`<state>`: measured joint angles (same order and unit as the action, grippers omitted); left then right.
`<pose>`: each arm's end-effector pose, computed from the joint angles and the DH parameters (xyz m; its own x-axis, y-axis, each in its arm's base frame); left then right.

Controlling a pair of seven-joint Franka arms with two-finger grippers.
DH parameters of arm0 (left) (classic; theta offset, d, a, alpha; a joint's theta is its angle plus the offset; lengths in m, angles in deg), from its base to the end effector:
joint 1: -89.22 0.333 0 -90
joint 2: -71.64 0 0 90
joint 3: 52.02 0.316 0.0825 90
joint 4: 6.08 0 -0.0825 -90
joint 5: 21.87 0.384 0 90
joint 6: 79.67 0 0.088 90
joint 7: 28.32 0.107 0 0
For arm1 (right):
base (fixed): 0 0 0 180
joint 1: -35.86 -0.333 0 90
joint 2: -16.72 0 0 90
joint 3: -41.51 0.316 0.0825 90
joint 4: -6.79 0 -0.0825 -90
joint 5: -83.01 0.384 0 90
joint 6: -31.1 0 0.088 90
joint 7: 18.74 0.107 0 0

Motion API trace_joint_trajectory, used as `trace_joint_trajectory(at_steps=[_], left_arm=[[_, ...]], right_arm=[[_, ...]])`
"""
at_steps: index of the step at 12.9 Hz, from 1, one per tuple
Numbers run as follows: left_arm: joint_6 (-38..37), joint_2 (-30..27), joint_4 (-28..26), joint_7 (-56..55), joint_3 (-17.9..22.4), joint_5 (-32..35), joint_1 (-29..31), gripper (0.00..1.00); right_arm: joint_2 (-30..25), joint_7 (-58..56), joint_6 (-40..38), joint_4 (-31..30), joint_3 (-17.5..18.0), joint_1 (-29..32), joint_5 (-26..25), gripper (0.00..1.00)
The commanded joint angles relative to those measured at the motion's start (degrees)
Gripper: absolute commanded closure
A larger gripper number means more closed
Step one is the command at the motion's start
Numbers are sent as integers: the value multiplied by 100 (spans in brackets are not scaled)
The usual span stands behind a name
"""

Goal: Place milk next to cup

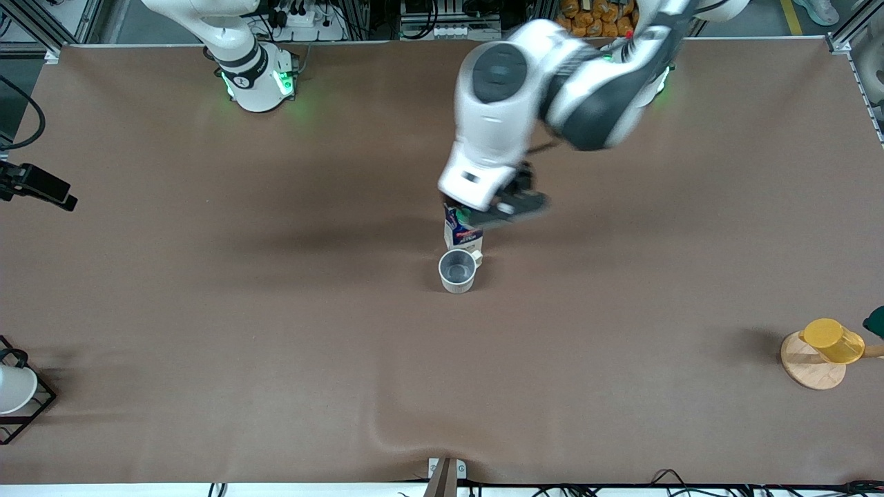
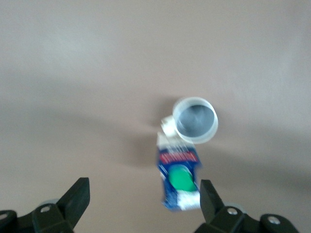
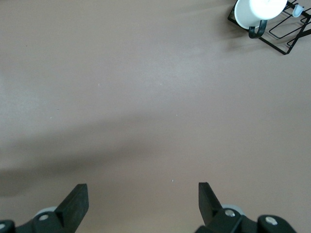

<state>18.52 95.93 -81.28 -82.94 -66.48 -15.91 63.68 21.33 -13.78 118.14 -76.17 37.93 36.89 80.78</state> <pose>0.5482 -0.4052 0.5029 0.9662 0.2579 -0.0058 0.2578 -0.9662 -0.0080 0.5727 -0.0489 0.6324 0.9858 -0.1680 -0.0052 -0.1676 -0.9848 0.0445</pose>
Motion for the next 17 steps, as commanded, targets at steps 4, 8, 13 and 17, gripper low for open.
trace_joint_trajectory(at_steps=[4, 8, 13, 17], left_arm=[[-527, -740, -179, 2161, -119, -69, 1691, 0], [-1115, -1610, -504, 4218, 492, -253, 2089, 0], [-2006, -2489, -750, 5339, 1323, -456, 1983, 0], [-1997, -2534, -742, 5366, 1524, -482, 1974, 0]], right_arm=[[-214, 22, 40, -202, 86, 81, -23, 0], [-293, 58, 75, -325, 86, 90, -6, 0], [-363, 110, 84, -361, 86, 81, 319, 0], [-381, 110, 155, -484, 86, 90, 319, 0]])
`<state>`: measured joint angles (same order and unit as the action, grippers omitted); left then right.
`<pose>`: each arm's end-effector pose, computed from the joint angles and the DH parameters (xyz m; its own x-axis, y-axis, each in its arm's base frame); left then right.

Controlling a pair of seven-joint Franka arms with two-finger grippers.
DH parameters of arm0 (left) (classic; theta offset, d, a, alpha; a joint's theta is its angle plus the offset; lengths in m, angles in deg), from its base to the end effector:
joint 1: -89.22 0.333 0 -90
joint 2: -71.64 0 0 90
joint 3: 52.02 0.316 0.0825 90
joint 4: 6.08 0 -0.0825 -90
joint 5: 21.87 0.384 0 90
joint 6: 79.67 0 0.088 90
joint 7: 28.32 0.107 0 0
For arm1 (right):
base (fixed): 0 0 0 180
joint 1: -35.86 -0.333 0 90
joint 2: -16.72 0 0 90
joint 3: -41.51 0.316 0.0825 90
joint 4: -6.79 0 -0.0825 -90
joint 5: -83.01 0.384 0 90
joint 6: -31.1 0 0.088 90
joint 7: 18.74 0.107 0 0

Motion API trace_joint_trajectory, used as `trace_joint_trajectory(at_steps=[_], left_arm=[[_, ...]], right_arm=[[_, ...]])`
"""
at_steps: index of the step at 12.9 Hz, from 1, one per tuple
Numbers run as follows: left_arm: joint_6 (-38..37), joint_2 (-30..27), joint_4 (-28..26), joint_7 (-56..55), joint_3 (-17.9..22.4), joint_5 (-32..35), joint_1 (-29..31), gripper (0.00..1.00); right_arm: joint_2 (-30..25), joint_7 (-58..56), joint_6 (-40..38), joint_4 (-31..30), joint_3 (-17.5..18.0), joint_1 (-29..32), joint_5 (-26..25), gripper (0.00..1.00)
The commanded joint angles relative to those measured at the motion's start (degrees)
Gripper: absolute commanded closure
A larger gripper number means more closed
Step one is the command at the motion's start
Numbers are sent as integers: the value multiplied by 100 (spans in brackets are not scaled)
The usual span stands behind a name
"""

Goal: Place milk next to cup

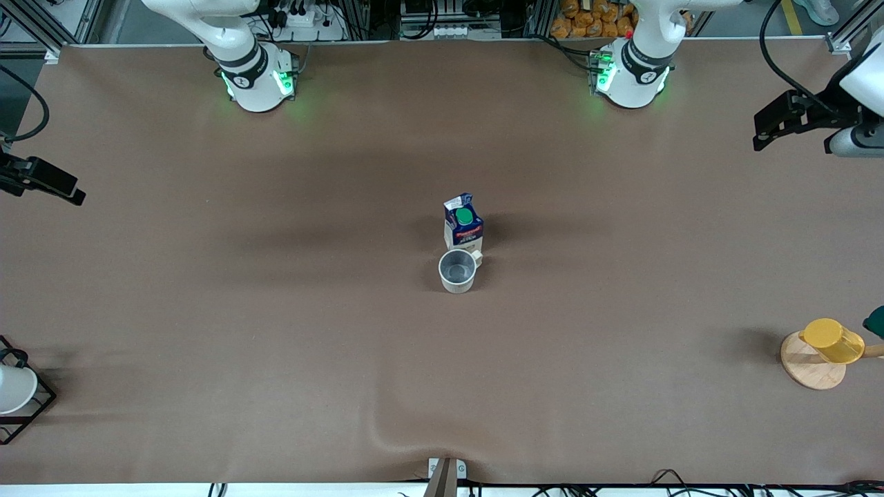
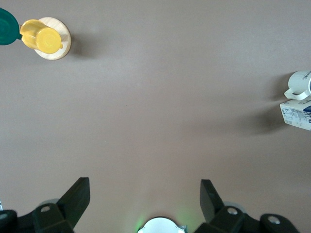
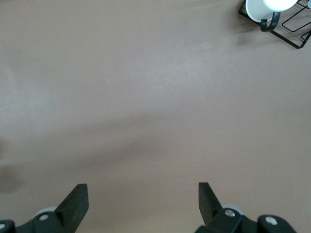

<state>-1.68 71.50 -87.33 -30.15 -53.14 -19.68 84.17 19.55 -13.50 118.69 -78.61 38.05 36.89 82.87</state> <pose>0.5278 -0.0524 0.6785 0.9963 -0.0676 -0.0530 -0.0697 -0.9968 -0.0395 0.5644 -0.0437 0.6309 0.9855 -0.1691 -0.0105 -0.1690 -0.9856 0.0064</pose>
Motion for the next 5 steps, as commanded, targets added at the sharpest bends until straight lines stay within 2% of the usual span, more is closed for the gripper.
trace_joint_trajectory(at_steps=[1, 5], left_arm=[[23, -127, -129, 87, 191, -113, -75, 0], [-3, -48, -85, 87, 173, -131, -84, 0]], right_arm=[[-203, 83, 92, -239, 65, 82, 110, 0], [-195, 83, 65, -239, 74, 81, 110, 0]])
